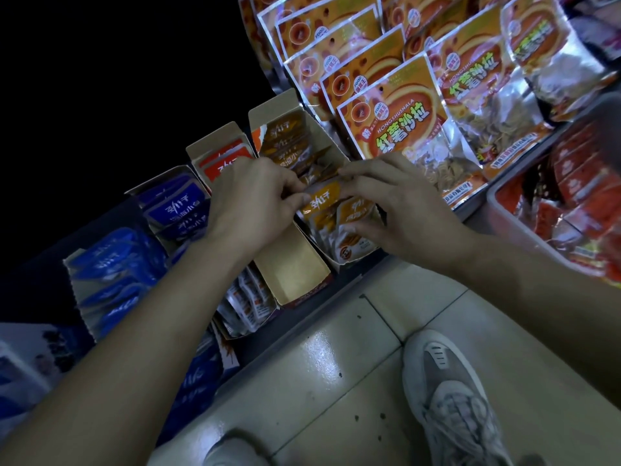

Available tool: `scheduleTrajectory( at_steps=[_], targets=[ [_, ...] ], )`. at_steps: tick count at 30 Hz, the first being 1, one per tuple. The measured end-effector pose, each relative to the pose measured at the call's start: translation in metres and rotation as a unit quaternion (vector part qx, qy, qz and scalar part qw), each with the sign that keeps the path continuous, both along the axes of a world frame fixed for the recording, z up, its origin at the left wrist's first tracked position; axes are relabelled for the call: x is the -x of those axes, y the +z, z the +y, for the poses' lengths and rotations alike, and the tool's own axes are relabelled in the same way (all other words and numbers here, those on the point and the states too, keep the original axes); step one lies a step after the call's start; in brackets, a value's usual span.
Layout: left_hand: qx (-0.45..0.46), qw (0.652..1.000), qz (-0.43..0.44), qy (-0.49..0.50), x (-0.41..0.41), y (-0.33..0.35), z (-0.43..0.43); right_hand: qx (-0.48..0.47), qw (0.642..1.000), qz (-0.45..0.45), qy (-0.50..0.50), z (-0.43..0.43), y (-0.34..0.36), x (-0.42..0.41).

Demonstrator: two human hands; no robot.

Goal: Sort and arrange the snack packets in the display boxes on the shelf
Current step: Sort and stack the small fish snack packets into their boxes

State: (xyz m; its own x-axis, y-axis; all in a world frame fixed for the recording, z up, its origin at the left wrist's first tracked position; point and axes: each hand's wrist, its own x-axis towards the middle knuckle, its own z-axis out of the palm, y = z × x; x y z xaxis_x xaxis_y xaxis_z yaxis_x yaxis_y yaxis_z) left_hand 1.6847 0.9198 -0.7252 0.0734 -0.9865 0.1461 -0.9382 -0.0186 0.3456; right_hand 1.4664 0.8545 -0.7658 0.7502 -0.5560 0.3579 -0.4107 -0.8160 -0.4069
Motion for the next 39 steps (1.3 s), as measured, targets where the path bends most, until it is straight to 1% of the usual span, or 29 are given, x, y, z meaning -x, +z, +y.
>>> scheduleTrajectory(
  at_steps=[2,5,10,12,16,19,22,26,30,32,34,35,37,39],
  targets=[
    [0.020,1.000,0.020,-0.013,-0.001,-0.003,0.001,0.005,1.000,-0.003,-0.001,0.000,0.003,-0.001],
    [0.085,0.995,0.033,-0.028,-0.004,-0.002,0.006,0.000,1.000,-0.012,0.003,0.004,0.002,-0.003],
    [0.188,0.982,0.029,-0.022,-0.009,0.009,0.010,0.031,0.998,-0.062,-0.009,-0.001,0.010,-0.008],
    [0.197,0.980,0.013,-0.017,-0.011,0.009,0.009,0.023,0.998,-0.051,-0.016,-0.005,0.008,-0.012],
    [0.192,0.981,-0.038,-0.002,-0.013,-0.002,0.007,-0.013,1.000,0.015,-0.009,-0.007,-0.010,-0.017],
    [0.212,0.975,-0.070,0.009,-0.014,-0.006,0.003,-0.030,0.999,0.000,-0.010,-0.005,-0.012,-0.016],
    [0.223,0.972,-0.063,0.030,-0.014,-0.007,-0.002,-0.043,0.998,-0.022,-0.027,-0.003,-0.011,-0.015],
    [0.182,0.977,-0.083,0.069,-0.020,-0.009,-0.013,-0.023,0.999,-0.002,-0.034,-0.002,-0.012,-0.014],
    [0.213,0.968,-0.109,0.076,-0.023,-0.005,-0.021,-0.008,0.999,0.011,-0.040,0.000,-0.012,-0.012],
    [0.210,0.970,-0.073,0.095,-0.022,-0.002,-0.023,-0.001,0.999,0.021,-0.035,0.002,-0.013,-0.012],
    [0.169,0.978,-0.018,0.120,-0.024,-0.003,-0.025,-0.005,0.999,0.019,-0.027,0.001,-0.013,-0.011],
    [0.153,0.981,0.002,0.117,-0.026,-0.004,-0.026,-0.016,0.999,0.010,-0.026,0.002,-0.013,-0.011],
    [0.151,0.984,0.041,0.088,-0.028,-0.005,-0.023,-0.066,0.997,-0.022,-0.038,0.005,-0.012,-0.010],
    [0.190,0.978,0.055,0.064,-0.028,-0.005,-0.016,-0.125,0.988,-0.070,-0.061,0.010,-0.009,-0.010]
  ],
)
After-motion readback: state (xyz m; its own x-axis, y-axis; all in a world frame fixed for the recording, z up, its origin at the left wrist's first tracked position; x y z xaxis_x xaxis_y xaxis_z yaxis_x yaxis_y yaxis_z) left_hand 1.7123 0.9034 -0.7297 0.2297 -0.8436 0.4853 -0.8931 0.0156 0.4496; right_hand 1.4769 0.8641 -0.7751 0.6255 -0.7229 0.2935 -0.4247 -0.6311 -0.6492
